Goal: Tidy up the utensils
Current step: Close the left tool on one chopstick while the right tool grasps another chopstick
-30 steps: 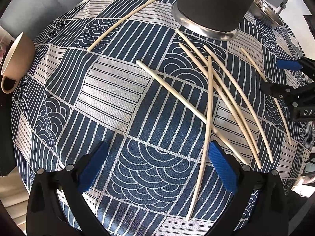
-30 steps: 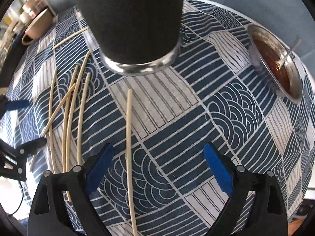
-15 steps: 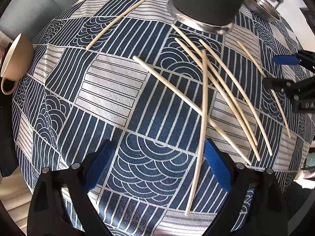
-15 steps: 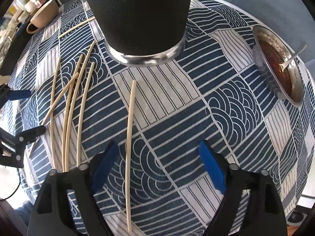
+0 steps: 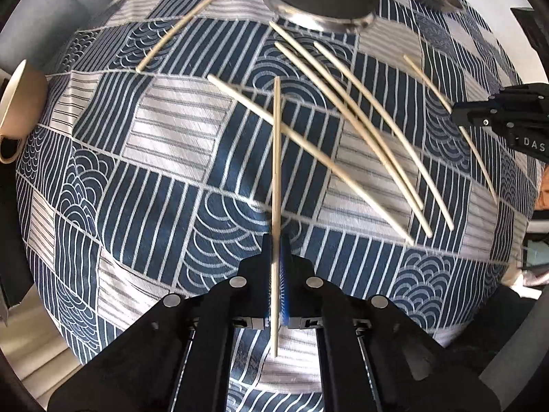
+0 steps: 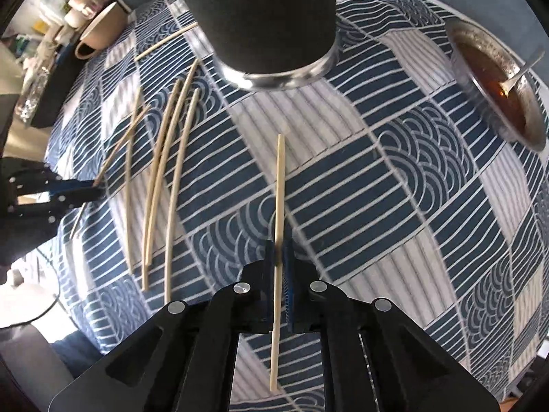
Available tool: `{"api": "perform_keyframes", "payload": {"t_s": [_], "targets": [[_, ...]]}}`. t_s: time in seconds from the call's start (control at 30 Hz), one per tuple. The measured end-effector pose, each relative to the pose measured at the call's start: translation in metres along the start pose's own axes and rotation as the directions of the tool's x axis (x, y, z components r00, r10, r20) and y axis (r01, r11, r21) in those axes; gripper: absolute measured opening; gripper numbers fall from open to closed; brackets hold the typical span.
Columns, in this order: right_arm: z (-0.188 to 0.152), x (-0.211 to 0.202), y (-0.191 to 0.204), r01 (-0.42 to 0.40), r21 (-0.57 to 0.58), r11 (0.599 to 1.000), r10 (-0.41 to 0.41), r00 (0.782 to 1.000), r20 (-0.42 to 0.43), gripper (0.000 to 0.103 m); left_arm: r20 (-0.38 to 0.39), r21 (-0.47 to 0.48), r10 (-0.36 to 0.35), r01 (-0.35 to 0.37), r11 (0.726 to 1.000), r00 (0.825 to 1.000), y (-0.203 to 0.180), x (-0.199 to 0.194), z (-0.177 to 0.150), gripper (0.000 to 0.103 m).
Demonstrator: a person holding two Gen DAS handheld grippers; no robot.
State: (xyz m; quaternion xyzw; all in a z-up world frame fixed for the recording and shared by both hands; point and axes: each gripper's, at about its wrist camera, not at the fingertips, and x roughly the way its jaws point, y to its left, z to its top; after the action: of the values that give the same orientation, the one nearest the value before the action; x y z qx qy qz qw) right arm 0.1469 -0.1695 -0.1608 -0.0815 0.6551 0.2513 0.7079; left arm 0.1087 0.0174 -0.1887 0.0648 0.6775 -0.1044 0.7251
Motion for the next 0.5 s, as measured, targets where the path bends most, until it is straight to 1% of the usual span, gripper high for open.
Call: {"api": "perform_keyframes", "payload": {"t_s": [0.03,0.13,0.27,0.33,0.5], "targets": [[-0.002,-0.003,0.000,-0.016,0.007,1.000,0.016,1.000,0.003,0.005,-0.020,-0.008,-0.014,0.013,1.000,1.000,0.001,0.000,-0.001,0.005],[-0.012,-0.012,0.002,-0.055,0.014,0.998,0.055,0.998,0.027,0.005,-0.040,-0.027,-0.037,0.036,0.999,0.999,0.004,-0.001,-0.005,0.004],[-0.018,-0.034,0.003,-0.080,0.015,0.997,0.079,0.994,0.069,0.005,-0.038,-0.035,-0.046,0.045,0.998,0.998,0.015,-0.006,-0.015,0.004],[-0.016,-0.045,0.001,-0.091,0.011,0.996,0.090,0.992,0.093,0.005,-0.030,-0.046,-0.054,0.053,0.998,0.998,0.018,-0.014,-0.020,0.004],[-0.004,-0.074,-0.007,-0.181,0.006,0.983,0.178,0.972,0.155,0.005,-0.015,-0.056,-0.034,0.033,0.998,0.999,0.026,-0.029,-0.022,0.004]]}}
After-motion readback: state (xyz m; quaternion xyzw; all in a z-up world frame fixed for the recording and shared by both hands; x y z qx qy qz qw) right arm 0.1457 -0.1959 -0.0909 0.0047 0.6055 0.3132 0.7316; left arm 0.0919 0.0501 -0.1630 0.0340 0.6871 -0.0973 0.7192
